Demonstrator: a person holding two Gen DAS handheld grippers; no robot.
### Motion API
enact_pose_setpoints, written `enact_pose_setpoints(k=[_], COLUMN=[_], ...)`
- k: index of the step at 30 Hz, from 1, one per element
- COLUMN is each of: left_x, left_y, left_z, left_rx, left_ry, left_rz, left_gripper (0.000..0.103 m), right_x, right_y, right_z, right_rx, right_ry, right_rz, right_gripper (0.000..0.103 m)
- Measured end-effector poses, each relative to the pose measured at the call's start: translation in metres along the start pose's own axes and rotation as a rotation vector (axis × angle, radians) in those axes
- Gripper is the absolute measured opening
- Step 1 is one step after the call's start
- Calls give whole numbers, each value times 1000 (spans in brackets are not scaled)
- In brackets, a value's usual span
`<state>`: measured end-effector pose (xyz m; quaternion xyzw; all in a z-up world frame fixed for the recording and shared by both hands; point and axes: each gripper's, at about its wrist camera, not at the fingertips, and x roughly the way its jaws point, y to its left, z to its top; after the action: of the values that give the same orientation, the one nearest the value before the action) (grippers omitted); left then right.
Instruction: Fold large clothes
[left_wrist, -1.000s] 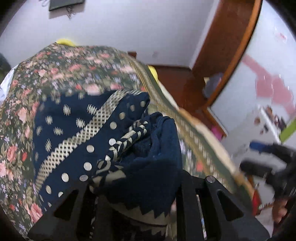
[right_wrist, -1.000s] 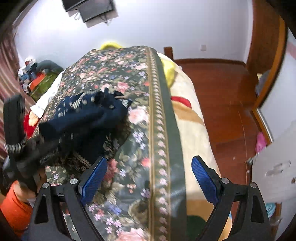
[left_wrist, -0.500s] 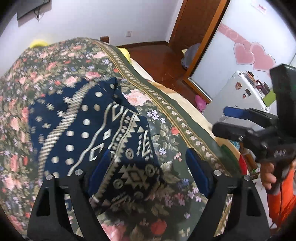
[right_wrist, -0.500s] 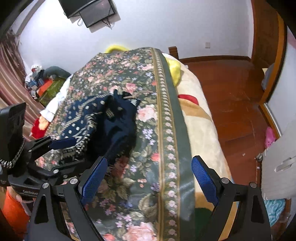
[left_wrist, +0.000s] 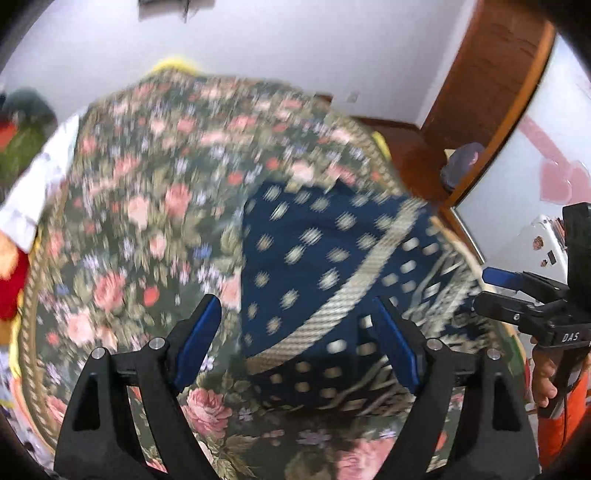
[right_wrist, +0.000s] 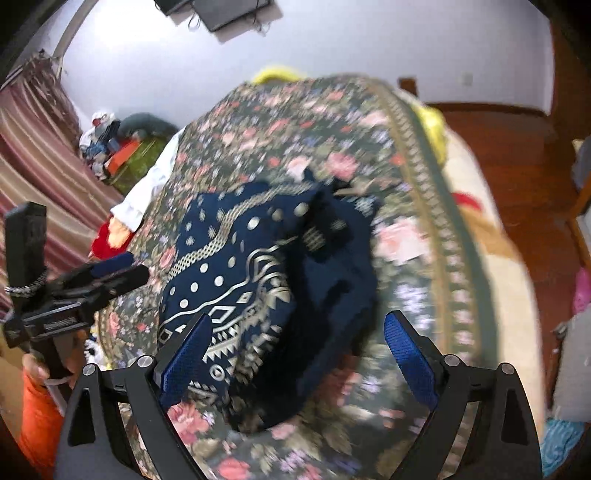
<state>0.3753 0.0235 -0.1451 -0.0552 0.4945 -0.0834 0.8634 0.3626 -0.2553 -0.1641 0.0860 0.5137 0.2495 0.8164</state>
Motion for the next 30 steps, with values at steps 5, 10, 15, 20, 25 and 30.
enact_pose_setpoints(k=[5, 10, 15, 20, 25, 30], left_x=[35, 49, 61, 78, 101, 126], left_y=[27, 38, 45, 54, 56, 60], left_z=[-19, -20, -15, -4, 15, 24], left_rx=[-135, -197, -231, -257, -282, -306], left_ry=[72, 75, 89, 110, 132, 187], left_rz=[-133, -207, -283, -358, -395, -459], left_gripper=[89, 101, 103, 103, 103, 103], right_x=[36, 59, 79, 98, 122, 137], right_y=[-19, -53, -62, -48, -41, -33], right_z=[-2, -8, -4, 15, 30, 41], right_rx=[88, 239, 275, 236, 263, 240], right_ry=[88, 176, 207, 232, 272, 275], right_rz=[1, 161, 240, 270, 325, 337], right_gripper=[93, 94, 99, 99, 102, 102])
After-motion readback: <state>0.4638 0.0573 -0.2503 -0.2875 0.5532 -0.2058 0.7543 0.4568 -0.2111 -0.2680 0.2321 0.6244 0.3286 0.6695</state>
